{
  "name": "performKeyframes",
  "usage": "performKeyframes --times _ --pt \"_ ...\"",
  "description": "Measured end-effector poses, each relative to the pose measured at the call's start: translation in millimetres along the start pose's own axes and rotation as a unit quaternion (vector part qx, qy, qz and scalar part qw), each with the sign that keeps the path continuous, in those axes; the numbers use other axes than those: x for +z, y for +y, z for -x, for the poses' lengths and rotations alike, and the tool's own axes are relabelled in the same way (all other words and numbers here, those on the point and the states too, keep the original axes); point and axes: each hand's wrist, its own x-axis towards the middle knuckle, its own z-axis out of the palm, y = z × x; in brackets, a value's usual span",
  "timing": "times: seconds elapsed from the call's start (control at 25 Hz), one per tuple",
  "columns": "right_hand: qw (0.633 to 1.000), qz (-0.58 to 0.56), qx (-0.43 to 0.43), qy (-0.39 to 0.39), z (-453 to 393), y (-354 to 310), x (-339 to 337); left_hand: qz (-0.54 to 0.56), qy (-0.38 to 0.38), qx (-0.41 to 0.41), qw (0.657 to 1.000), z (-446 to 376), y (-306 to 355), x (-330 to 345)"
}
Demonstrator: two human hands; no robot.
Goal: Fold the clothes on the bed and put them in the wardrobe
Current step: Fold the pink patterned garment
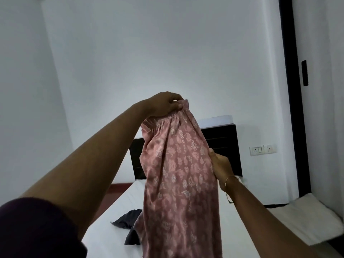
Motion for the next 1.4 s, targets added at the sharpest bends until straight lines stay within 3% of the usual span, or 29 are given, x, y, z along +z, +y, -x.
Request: performKeyframes --times 0.12,0.24,0.36,0.44,0.56,0.64,0.72,0.84,0.92,1.08,1.16,1.24,1.32,1.4 --pt "0.992 0.098 -0.046 0.061 -25 24 -15 -0.001 -0.035 -0.068 0.997 -2 -39 29" --pt "0.978 0.189 -0.064 0.063 -43 43 -45 -0.072 -0.074 -0.098 0.990 -2 -73 66" --pt "0.970 0.209 -0.090 0.084 -54 32 -75 -0.063 -0.039 -0.097 0.993 6 -97 107" --pt "0.947 0.262 -0.157 0.103 -62 3 -79 0.032 0.071 -0.112 0.991 20 -101 127" --pt "0.887 0.337 -0.306 0.082 -47 -35 -49 0.253 0.185 -0.184 0.932 59 -103 139" --pt "0.852 0.373 -0.366 0.025 -11 -10 -4 0.345 0.211 -0.220 0.888 101 -120 149" --pt "0.803 0.429 -0.413 -0.026 37 66 44 0.383 0.217 -0.260 0.860 162 -155 175" --pt "0.811 0.474 -0.269 -0.213 101 211 84 0.386 0.187 -0.388 0.816 290 -201 248" --pt "0.782 0.501 -0.207 -0.307 162 303 114 0.319 0.136 -0.478 0.807 384 -214 307" --pt "0.662 0.541 -0.229 -0.466 291 383 156 0.340 0.024 -0.583 0.737 501 -215 379" --pt "0.648 0.545 -0.252 -0.467 303 393 155 0.376 0.001 -0.601 0.705 512 -223 385" --pt "0.662 0.540 -0.260 -0.450 300 394 153 0.429 -0.031 -0.583 0.689 506 -232 383" --pt "0.668 0.531 -0.287 -0.434 301 394 154 0.426 -0.080 -0.532 0.728 498 -239 387" --pt "0.673 0.529 -0.290 -0.427 309 393 162 0.389 -0.062 -0.512 0.764 496 -250 396"
